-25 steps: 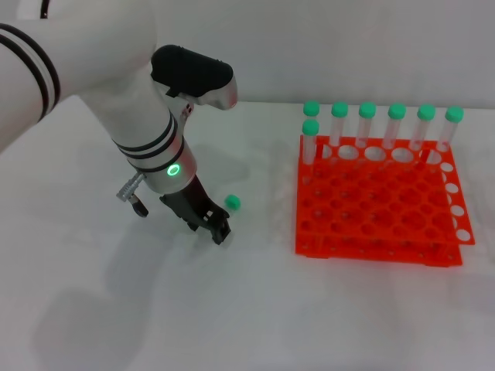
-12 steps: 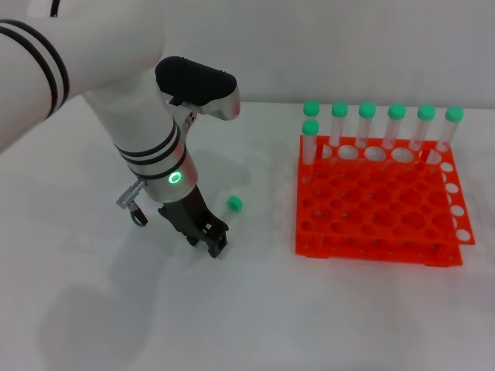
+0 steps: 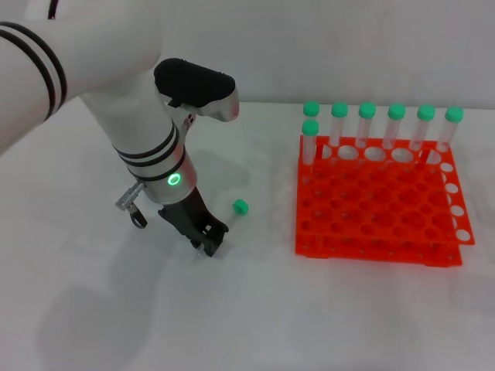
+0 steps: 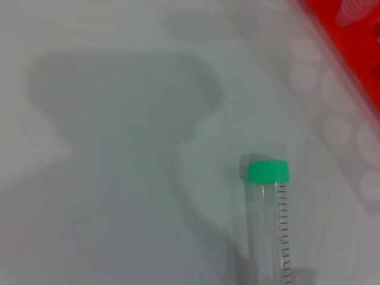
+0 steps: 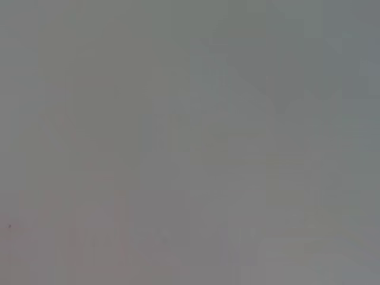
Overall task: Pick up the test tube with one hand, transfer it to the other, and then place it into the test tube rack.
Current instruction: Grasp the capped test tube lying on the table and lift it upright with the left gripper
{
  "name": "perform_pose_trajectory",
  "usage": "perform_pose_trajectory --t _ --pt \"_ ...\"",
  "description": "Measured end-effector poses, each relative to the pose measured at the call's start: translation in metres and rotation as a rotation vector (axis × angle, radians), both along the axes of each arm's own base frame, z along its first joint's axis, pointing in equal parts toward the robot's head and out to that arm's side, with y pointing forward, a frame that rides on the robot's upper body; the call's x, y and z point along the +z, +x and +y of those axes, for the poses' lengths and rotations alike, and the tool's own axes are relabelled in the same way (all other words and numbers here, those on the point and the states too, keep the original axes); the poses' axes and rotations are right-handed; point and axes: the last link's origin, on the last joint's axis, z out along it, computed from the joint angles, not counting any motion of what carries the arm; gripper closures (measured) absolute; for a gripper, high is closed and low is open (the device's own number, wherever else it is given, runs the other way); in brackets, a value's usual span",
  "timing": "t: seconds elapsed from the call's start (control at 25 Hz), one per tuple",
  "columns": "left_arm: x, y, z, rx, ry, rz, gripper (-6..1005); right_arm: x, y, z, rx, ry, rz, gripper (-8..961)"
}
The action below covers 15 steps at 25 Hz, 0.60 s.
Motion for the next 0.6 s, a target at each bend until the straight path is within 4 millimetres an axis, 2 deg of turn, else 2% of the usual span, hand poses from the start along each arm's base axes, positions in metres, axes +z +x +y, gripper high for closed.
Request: perform_pose_trajectory --t 0.16,0.28,0.6 --pt "0.0 0.0 0.0 0.0 0.005 -0.004 816 0.0 0.0 0.0 0.001 0.001 0.0 93" --pt "0.002 0.004 0.004 -0.015 0.022 -0.012 816 0.0 -0.001 0.0 0.003 0.001 0.0 93" --pt "0.014 0.03 0.028 -0.13 0.145 -0.098 817 0.0 0.001 -0.001 -0.001 0.001 0.001 92"
